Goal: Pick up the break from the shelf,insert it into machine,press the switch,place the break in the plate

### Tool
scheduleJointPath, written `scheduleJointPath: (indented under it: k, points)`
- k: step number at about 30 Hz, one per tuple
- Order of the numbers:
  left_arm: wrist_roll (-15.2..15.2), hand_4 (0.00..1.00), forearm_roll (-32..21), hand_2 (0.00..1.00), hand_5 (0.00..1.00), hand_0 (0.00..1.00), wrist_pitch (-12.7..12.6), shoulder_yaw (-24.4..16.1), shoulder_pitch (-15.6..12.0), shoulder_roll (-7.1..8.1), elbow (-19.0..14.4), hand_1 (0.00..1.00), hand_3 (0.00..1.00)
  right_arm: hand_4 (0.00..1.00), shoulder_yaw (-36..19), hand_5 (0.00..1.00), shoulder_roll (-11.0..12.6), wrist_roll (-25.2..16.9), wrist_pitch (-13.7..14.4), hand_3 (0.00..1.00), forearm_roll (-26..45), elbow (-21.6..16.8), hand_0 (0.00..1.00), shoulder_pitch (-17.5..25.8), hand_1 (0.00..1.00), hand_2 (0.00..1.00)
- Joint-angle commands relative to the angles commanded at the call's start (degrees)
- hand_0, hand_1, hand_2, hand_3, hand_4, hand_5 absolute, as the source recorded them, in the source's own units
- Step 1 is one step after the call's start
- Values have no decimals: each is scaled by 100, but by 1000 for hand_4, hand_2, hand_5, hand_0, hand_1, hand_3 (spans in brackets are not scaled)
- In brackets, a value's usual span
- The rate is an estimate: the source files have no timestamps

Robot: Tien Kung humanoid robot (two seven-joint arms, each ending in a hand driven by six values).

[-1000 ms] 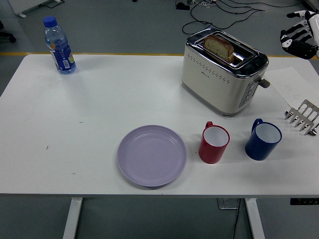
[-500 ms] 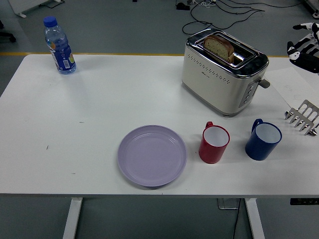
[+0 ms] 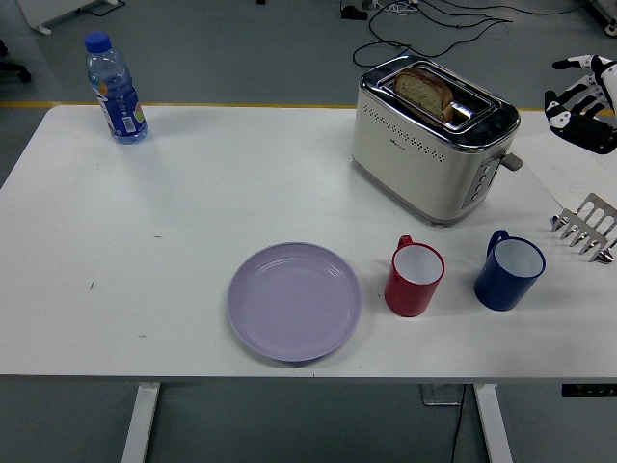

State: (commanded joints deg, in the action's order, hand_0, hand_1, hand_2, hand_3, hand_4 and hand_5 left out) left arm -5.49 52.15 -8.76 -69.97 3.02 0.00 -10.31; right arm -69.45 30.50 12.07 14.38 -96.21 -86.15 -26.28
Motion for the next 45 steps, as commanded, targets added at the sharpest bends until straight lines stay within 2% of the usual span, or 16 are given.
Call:
scheduleJointPath:
  k: [2,6,9,10,16,20,29,36,41,44,45]
  points:
    - [-58,368,-201,755,957,661,128,174,-4,0,0,700,723,546,28,393,-38,-32,14,758,3,44,319,-6,352,436]
    - [-317,369,170,747,960,665,326,241,-18,0,0,708,714,541,7,387,-34,-158,76,757,69,210,317,9,350,435]
    - [-429,373,262,749,965,669,387,219,-24,0,0,716,701,538,-58,382,-14,-274,100,757,150,411,332,-36,350,433]
    - [-409,373,63,749,965,669,386,397,-37,0,0,716,701,538,-76,382,-2,-346,95,757,205,562,332,-108,350,433]
    - [-214,371,-435,749,965,669,394,833,-7,0,0,717,696,535,-177,377,-12,-645,157,756,278,1180,336,-407,350,434]
    - [-199,371,-518,749,965,669,398,879,-25,0,0,717,696,535,-149,377,-60,-759,155,756,280,1512,336,-502,350,434]
    - [-287,397,-516,738,988,671,324,1061,-57,6,0,708,681,531,-354,367,-169,-654,132,755,142,1444,340,-121,353,435]
    - [-338,396,-445,727,988,672,286,1000,-53,39,0,706,681,530,-57,367,-359,-535,128,755,101,1253,340,5,354,435]
    - [-460,396,-122,713,989,674,254,819,-70,41,0,705,674,528,192,364,-511,-498,84,754,53,1270,340,32,353,434]
    - [-504,396,-129,713,989,674,124,889,-79,47,0,705,674,528,315,364,-556,-460,79,754,10,1274,340,67,353,434]
    - [-513,390,-97,680,981,670,90,868,-79,46,0,684,634,528,329,362,-559,-458,78,754,8,1275,341,75,354,435]
